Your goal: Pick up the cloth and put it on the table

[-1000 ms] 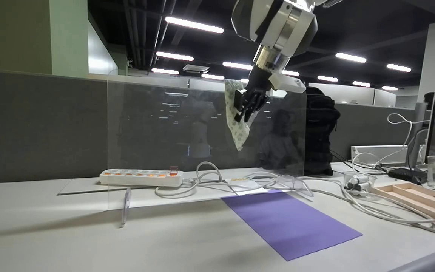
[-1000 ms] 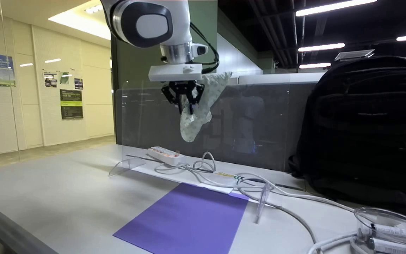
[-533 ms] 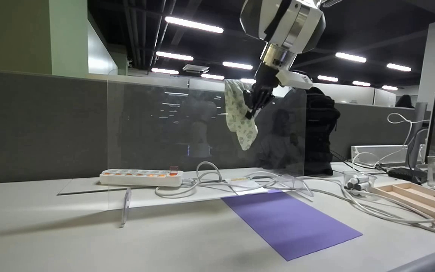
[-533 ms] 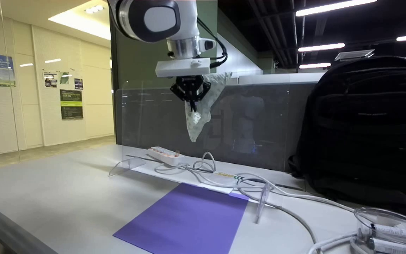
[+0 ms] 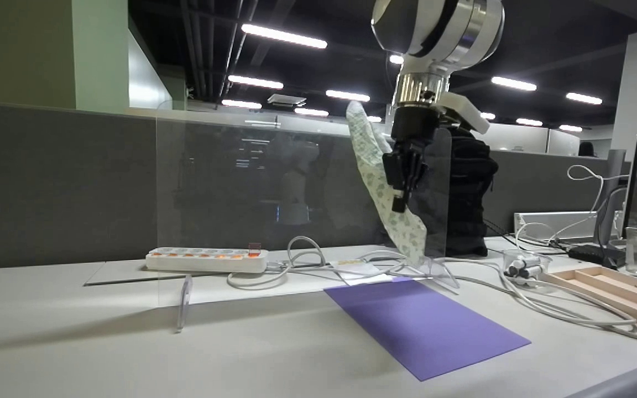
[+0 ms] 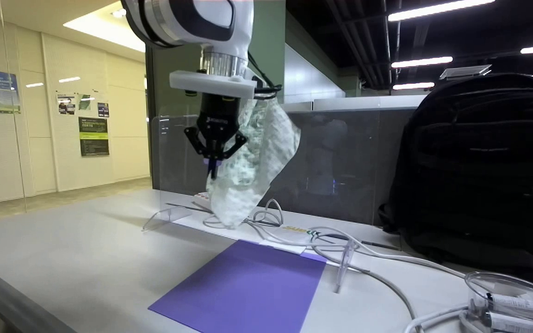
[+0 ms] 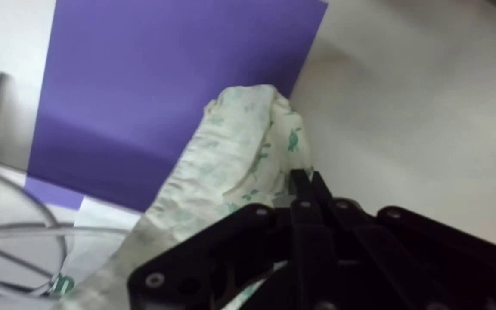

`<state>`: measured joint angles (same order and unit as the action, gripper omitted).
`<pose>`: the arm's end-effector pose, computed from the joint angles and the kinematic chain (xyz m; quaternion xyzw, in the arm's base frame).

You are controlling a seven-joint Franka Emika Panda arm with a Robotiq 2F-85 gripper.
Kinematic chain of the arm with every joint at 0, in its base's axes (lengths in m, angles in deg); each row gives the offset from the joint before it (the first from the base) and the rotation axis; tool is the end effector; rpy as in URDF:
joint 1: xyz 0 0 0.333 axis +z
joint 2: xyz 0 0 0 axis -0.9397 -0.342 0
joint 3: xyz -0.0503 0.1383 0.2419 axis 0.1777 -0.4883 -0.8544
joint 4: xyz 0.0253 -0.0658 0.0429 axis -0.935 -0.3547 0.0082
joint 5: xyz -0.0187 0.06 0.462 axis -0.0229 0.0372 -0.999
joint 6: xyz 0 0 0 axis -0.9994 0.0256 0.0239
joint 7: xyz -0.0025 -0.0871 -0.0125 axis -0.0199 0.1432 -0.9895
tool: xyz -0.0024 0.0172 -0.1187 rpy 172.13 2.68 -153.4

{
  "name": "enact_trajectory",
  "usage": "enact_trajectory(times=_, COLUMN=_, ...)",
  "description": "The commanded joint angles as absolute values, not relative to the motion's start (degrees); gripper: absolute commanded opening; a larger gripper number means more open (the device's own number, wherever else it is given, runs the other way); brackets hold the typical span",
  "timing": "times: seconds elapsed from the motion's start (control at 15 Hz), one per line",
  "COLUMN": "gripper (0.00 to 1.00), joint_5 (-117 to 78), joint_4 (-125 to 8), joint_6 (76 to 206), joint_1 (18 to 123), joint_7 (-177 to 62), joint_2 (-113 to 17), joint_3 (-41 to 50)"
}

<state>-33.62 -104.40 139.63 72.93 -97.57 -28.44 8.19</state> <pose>0.5332 -0.0346 0.2294 -0.9760 -0.2040 -0.0106 0.0749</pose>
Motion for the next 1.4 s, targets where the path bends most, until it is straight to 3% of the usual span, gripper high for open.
enact_trajectory(times=0.0, gripper=0.00, joint_5=-29.89, joint_4=-109.27, joint_6=133.30, joint_1=71.27, joint_7=-93.88, joint_2=-23.82, joint_3=5.83)
enact_trajectory(times=0.4, gripper=0.00, joint_5=-30.88, joint_4=-110.43, joint_6=138.44, joint_1=70.05, joint_7=-92.58, joint_2=-25.05, joint_3=5.85)
enact_trajectory(times=0.47, gripper=0.26, joint_5=-30.96, joint_4=-110.16, joint_6=138.81, joint_1=69.64, joint_7=-91.45, joint_2=-25.41, joint_3=6.00)
enact_trajectory(times=0.53, gripper=0.28, joint_5=-30.56, joint_4=-109.94, joint_6=138.40, joint_1=69.25, joint_7=-90.73, joint_2=-25.59, joint_3=6.05)
enact_trajectory(times=0.67, gripper=0.40, joint_5=-29.40, joint_4=-110.08, joint_6=137.78, joint_1=68.34, joint_7=-87.33, joint_2=-25.36, joint_3=5.99)
enact_trajectory(times=1.2, gripper=0.94, joint_5=-22.24, joint_4=-109.67, joint_6=131.51, joint_1=66.00, joint_7=-74.63, joint_2=-22.22, joint_3=6.02)
enact_trajectory(times=1.33, gripper=1.00, joint_5=-21.14, joint_4=-109.35, joint_6=128.74, joint_1=65.52, joint_7=-73.40, joint_2=-21.20, joint_3=6.12)
